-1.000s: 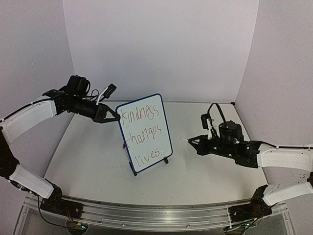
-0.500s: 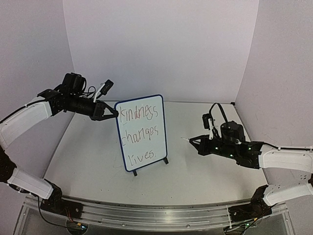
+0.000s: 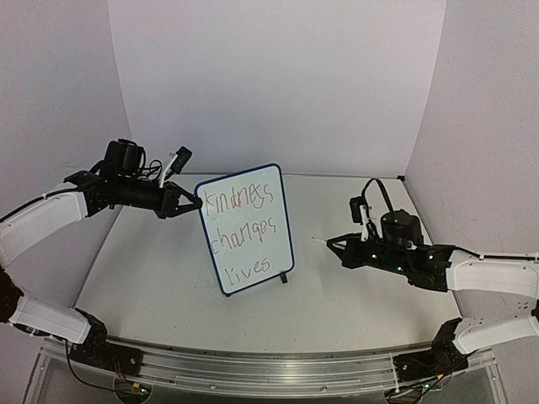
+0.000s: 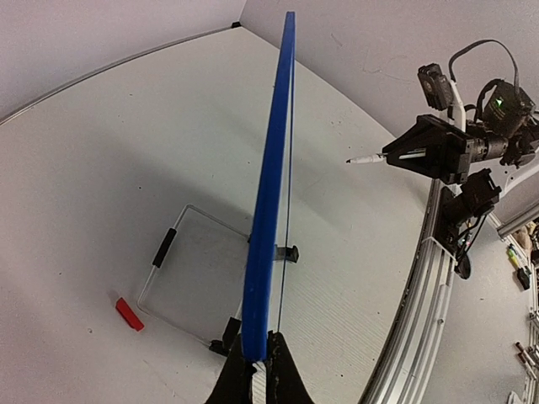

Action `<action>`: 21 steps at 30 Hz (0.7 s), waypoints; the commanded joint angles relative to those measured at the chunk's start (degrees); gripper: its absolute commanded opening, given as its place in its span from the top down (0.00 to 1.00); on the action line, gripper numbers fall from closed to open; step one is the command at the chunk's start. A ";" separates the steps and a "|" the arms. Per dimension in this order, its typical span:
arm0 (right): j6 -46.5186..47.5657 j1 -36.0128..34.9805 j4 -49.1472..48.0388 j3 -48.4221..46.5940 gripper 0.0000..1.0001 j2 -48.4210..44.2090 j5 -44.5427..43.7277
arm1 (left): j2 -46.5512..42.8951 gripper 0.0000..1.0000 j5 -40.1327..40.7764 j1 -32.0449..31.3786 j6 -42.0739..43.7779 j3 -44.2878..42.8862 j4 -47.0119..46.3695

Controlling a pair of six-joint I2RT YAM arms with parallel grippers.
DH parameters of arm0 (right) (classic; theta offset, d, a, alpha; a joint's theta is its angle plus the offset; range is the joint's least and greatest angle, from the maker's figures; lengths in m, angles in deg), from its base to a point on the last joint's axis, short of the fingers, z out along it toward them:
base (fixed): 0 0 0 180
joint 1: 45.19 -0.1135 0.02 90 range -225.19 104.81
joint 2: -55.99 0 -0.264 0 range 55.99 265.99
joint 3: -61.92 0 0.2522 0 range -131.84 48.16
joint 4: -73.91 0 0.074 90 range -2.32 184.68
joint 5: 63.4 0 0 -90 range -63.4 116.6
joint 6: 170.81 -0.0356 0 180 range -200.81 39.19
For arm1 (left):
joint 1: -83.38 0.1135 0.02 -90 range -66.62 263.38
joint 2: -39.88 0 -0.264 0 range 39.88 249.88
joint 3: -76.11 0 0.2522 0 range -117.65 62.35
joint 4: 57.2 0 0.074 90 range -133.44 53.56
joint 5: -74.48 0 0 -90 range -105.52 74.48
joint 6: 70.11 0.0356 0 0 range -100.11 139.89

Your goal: Write a sentence on the whiteboard

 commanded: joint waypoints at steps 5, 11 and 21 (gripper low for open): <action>-0.50 0.21 -2.22 0.52 1.00 0.04 0.92 | -3.64 1.00 4.99 0.00 1.54 1.79 -5.11; -0.81 0.20 -2.76 0.92 1.00 0.14 1.10 | -1.83 1.00 4.19 -0.02 0.20 1.09 -4.78; -0.72 0.21 -3.27 1.15 1.00 0.36 1.30 | -2.34 0.99 4.79 0.00 -1.94 6.07 -6.25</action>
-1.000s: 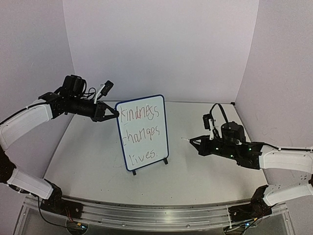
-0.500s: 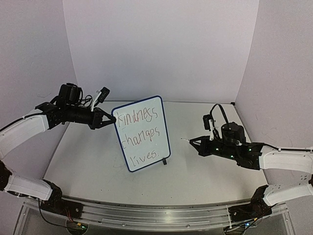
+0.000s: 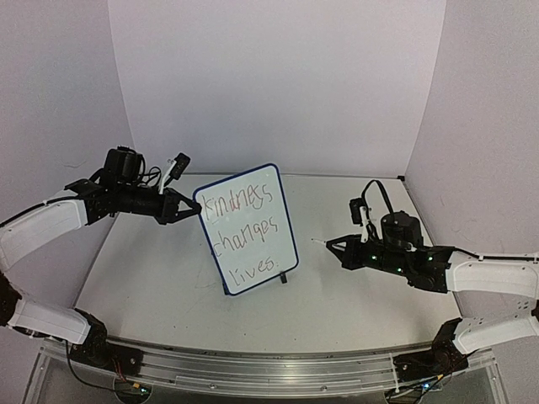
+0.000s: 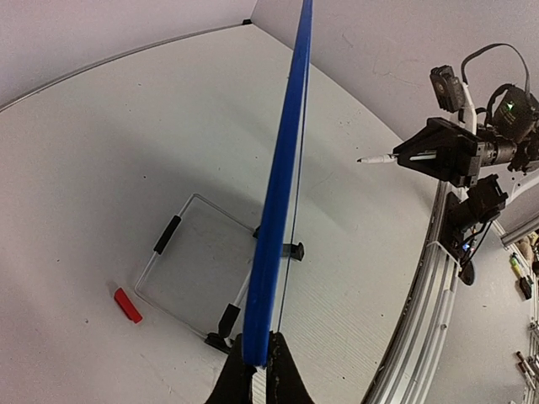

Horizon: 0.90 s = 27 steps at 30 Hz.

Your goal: Write a sentence on the whiteboard

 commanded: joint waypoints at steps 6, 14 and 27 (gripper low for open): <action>-0.51 0.19 -3.32 0.80 1.00 0.91 0.82 | -0.34 0.93 3.57 0.18 -2.30 2.72 -3.61; -0.30 0.17 -3.83 0.69 1.00 0.99 1.12 | -2.76 0.78 5.59 0.10 -6.43 6.69 -6.90; -0.49 0.20 -4.22 0.77 1.00 1.17 1.47 | -5.76 0.62 5.94 0.10 -12.62 15.36 -19.86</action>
